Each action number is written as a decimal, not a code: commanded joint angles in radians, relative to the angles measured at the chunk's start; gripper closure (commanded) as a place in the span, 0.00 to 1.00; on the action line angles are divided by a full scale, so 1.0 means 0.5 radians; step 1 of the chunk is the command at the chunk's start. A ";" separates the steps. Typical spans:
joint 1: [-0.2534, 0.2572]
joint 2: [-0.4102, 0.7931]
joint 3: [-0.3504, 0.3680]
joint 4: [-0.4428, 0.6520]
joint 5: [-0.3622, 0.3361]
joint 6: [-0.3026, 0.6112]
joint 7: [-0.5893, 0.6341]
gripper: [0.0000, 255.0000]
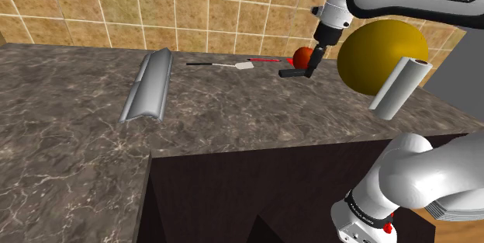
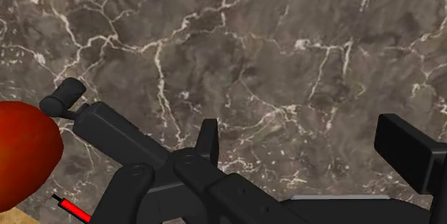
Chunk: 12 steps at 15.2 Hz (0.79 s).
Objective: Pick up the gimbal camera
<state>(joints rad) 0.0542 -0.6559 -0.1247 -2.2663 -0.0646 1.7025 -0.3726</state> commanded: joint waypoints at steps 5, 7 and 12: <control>0.097 0.404 -0.309 0.288 -0.134 -0.008 -0.792 0.00; 0.131 0.567 -0.394 0.409 -0.151 -0.003 -1.044 0.00; 0.188 1.014 -0.553 0.759 -0.134 0.004 -1.668 0.00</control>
<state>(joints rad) 0.1448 -0.1946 -0.3850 -1.9205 -0.1333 1.7022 -1.1329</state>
